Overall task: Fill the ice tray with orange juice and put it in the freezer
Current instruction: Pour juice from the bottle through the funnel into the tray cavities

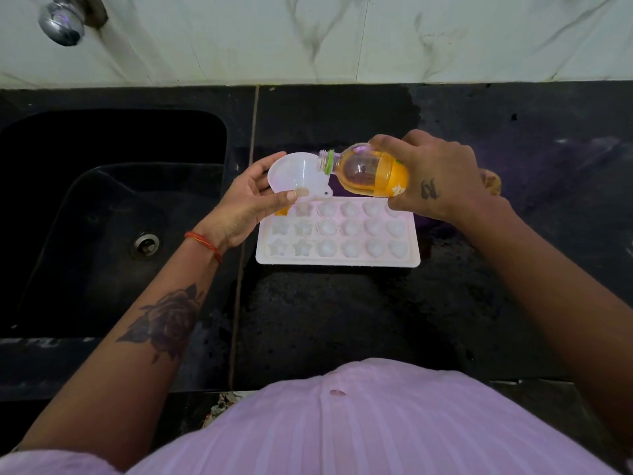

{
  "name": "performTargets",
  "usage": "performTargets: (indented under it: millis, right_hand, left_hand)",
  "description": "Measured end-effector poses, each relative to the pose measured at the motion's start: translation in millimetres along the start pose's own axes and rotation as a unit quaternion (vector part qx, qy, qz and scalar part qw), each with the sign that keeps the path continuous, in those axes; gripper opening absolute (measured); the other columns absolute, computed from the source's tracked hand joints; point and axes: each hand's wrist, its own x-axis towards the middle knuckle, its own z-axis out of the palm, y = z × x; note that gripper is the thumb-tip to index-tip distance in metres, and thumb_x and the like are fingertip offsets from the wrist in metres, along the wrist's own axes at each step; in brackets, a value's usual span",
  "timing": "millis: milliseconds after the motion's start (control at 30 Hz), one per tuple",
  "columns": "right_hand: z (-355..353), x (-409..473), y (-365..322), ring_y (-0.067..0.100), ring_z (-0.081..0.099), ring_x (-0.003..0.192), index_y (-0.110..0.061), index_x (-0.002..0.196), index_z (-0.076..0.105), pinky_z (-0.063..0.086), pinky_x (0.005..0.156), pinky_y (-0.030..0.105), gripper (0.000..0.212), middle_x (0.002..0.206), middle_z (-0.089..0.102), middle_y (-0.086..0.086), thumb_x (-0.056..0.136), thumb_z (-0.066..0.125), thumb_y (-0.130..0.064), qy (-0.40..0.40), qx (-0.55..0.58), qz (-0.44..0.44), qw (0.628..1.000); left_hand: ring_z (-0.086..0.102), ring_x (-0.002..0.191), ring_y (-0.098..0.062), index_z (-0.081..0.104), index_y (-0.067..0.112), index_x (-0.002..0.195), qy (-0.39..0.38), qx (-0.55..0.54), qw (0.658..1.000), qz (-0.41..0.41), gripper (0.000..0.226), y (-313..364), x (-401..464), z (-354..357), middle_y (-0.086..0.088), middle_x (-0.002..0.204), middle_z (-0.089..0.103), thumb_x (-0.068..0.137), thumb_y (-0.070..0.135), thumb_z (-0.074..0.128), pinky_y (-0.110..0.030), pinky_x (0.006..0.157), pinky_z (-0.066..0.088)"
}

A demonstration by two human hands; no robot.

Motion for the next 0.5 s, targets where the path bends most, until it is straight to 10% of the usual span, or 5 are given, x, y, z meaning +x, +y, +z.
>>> performTargets:
  millis: [500]
  right_hand:
    - [0.6,5.1,-3.7,0.029,0.054,0.1,-0.035,0.139,0.029,0.031,0.071,0.031,0.082,0.121,0.053,0.009,0.071,0.074,-0.041,-0.008,-0.005,-0.007,1.0]
  left_hand:
    - [0.066,0.107,-0.015,0.05,0.025,0.128,-0.013,-0.013,1.0,-0.001,0.071,-1.6,1.3,-0.7,0.002,0.116,0.064,0.063,0.013,0.076,-0.03,0.077,0.057]
